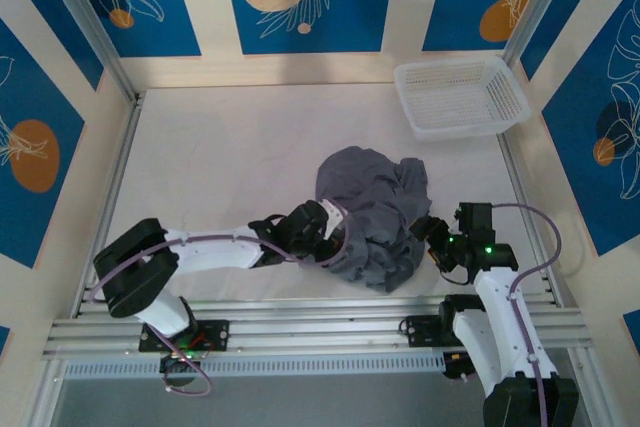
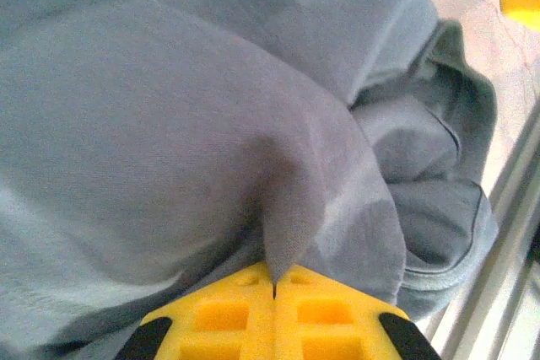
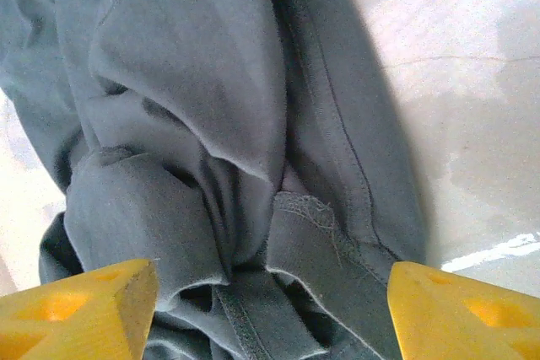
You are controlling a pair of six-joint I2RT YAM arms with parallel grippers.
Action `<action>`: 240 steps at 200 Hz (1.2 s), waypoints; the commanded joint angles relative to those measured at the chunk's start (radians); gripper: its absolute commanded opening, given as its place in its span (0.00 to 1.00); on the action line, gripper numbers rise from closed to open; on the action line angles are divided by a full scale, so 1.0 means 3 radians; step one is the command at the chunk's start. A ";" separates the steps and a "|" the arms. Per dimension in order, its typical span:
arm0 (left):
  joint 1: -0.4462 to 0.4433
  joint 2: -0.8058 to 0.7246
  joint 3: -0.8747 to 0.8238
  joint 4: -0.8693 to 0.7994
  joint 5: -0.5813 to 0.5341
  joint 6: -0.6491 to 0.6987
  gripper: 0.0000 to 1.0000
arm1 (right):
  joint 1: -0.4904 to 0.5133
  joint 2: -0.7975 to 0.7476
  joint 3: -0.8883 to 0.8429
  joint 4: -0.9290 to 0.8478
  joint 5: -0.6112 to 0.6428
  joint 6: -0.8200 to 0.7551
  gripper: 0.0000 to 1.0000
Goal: Fold the inside-out t-shirt
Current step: Flatten out the T-shirt at the center of the table.
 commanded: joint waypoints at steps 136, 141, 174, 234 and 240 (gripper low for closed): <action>0.2543 -0.2285 -0.0427 -0.1855 -0.1157 -0.0220 0.00 | 0.1291 0.1156 0.0792 -0.0355 0.1505 -0.0183 0.73; 0.2607 -0.2299 -0.0415 -0.1888 -0.1172 -0.0272 0.00 | 0.1308 0.1162 0.0781 -0.0342 0.1559 -0.0166 0.73; 0.3020 -0.2302 -0.0408 -0.1974 -0.1124 -0.0600 0.00 | 0.1317 0.1179 0.0687 -0.0120 0.1693 -0.0144 0.73; 0.3137 -0.2093 -0.0492 -0.1638 -0.0389 -0.0657 0.01 | 0.1486 0.1622 0.0638 0.0653 0.0795 -0.0310 0.57; 0.3137 -0.2088 -0.0502 -0.1606 -0.0342 -0.0659 0.01 | 0.1504 0.1652 0.0628 0.0757 0.0677 -0.0315 0.59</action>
